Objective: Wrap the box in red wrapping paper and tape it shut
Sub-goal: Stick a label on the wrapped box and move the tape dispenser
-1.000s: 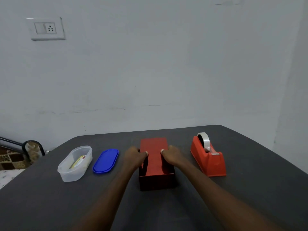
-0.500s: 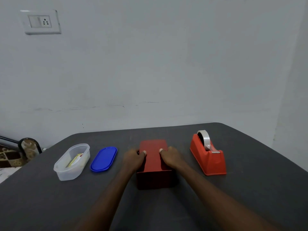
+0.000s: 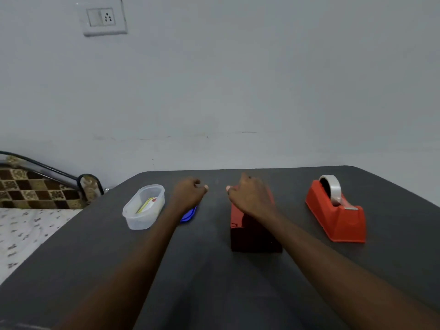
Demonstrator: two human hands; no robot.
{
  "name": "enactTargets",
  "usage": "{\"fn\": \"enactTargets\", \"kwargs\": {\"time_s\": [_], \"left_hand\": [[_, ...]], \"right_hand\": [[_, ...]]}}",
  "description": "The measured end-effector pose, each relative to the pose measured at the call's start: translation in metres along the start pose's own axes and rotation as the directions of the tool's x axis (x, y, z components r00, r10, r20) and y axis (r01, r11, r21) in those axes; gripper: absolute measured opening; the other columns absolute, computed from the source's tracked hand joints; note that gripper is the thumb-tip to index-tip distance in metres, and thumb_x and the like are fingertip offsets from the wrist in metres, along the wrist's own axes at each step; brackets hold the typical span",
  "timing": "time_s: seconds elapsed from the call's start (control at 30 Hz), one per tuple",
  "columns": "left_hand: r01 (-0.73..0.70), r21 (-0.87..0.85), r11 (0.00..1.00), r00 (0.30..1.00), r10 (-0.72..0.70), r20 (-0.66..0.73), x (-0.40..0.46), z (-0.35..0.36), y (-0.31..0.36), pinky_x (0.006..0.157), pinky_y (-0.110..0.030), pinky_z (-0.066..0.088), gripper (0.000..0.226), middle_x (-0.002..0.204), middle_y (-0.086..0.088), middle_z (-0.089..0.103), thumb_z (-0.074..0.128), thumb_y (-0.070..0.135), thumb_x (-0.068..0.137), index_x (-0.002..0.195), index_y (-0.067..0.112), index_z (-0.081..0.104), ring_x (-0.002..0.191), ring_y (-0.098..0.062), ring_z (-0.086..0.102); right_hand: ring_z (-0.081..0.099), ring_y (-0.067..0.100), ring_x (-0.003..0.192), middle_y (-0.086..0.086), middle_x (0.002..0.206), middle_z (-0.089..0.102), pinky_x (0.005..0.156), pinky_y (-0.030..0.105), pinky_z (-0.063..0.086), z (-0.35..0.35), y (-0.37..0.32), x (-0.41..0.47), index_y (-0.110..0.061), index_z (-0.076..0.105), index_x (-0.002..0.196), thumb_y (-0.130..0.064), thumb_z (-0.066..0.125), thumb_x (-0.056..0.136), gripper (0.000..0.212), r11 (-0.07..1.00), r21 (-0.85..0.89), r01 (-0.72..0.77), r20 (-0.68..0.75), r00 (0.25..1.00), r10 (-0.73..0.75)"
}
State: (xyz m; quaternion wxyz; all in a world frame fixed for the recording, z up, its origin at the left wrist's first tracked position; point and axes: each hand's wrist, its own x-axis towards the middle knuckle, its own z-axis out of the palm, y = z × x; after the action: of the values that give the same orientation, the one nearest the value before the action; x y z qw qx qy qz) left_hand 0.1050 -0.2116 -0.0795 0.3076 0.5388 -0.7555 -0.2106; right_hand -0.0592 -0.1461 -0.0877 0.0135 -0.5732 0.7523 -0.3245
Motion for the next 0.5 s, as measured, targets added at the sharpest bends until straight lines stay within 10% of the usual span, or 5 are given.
{"fn": "enactTargets", "kwargs": {"time_s": [0.37, 0.5], "left_hand": [[0.066, 0.378, 0.924, 0.998, -0.057, -0.035, 0.007, -0.067, -0.093, 0.097, -0.031, 0.039, 0.040, 0.133, -0.012, 0.060, 0.053, 0.027, 0.097, 0.133, 0.010, 0.057, 0.122, -0.029, 0.054], [0.003, 0.497, 0.868, 0.998, -0.037, 0.060, 0.001, -0.066, -0.119, 0.075, -0.026, 0.037, 0.026, 0.110, -0.012, 0.069, 0.050, 0.017, 0.096, 0.113, 0.013, 0.070, 0.102, -0.029, 0.061]], "right_hand": [[0.054, 0.030, 0.110, 0.015, 0.116, 0.059, 0.077, 0.033, 0.039, 0.081, -0.088, 0.002, -0.005, 0.051, 0.118, -0.044, 0.061, 0.089, 0.049, 0.960, 0.004, 0.281, 0.309, 0.912, -0.269], [0.043, 0.038, 0.132, 0.023, 0.142, 0.046, 0.103, 0.044, 0.042, 0.124, -0.105, 0.006, -0.005, 0.047, 0.131, -0.050, 0.060, 0.089, 0.063, 0.938, -0.061, 0.342, 0.399, 0.870, -0.291]]}}
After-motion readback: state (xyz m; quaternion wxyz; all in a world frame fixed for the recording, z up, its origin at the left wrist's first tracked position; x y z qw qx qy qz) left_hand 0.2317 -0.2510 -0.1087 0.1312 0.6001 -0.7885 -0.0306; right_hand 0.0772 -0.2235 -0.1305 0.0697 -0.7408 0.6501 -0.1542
